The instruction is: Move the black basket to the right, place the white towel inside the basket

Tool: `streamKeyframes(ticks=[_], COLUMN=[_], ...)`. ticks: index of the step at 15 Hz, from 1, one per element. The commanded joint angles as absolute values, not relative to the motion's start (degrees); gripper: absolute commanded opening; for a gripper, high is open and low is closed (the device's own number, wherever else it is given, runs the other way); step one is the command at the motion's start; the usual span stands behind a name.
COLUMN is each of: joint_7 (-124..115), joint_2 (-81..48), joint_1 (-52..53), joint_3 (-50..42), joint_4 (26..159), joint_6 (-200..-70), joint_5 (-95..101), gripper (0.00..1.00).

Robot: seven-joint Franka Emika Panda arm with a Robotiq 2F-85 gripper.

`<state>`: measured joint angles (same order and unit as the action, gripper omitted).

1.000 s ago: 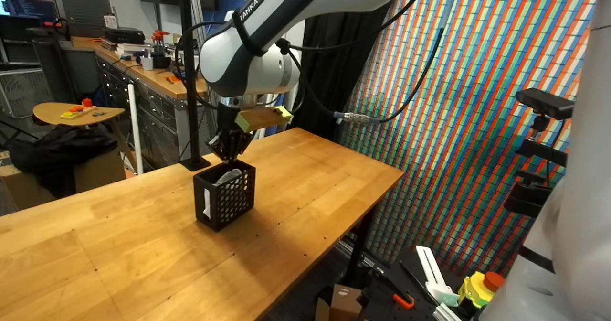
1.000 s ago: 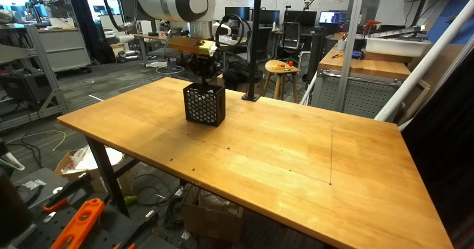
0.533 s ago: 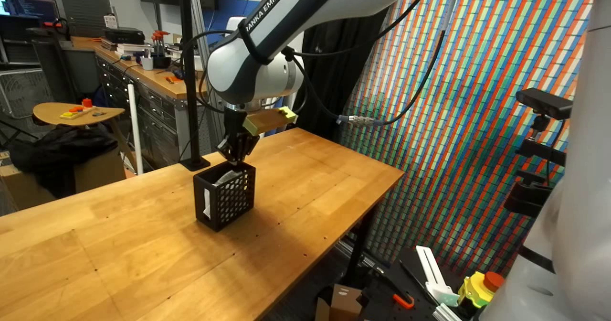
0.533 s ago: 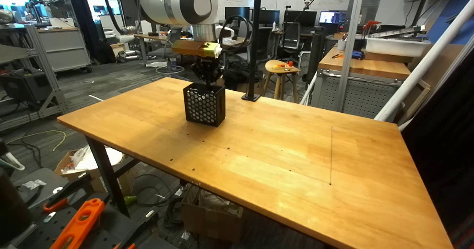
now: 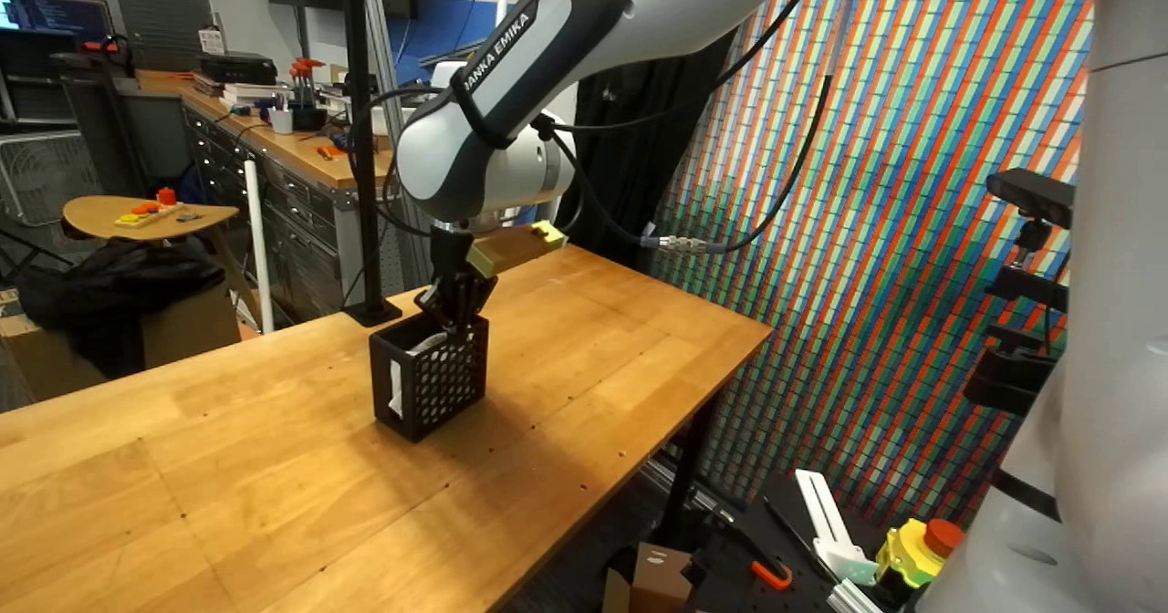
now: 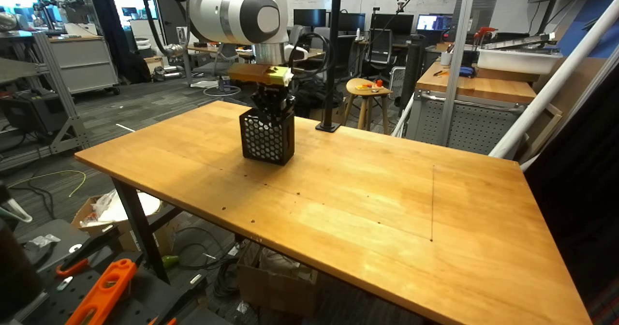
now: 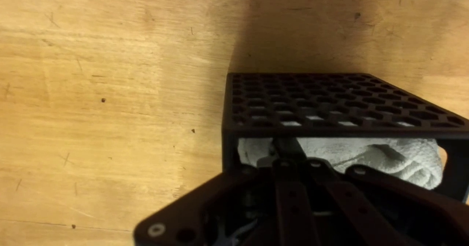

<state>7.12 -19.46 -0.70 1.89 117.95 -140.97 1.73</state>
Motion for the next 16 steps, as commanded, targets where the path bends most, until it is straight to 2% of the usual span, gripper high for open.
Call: streamKeyframes(ticks=[1,7,16], joint_7=[9.5,10.0,7.2], joint_2=[-23.4,-27.7,-25.1], joint_1=[-1.6,-1.4,0.0], joint_3=[2.4,2.5,1.6], joint_4=[115.2,112.5,113.0], joint_6=[-140.9,-139.6,-137.4], joint_5=[0.2,0.4,2.0], gripper=[0.01,0.01,0.01])
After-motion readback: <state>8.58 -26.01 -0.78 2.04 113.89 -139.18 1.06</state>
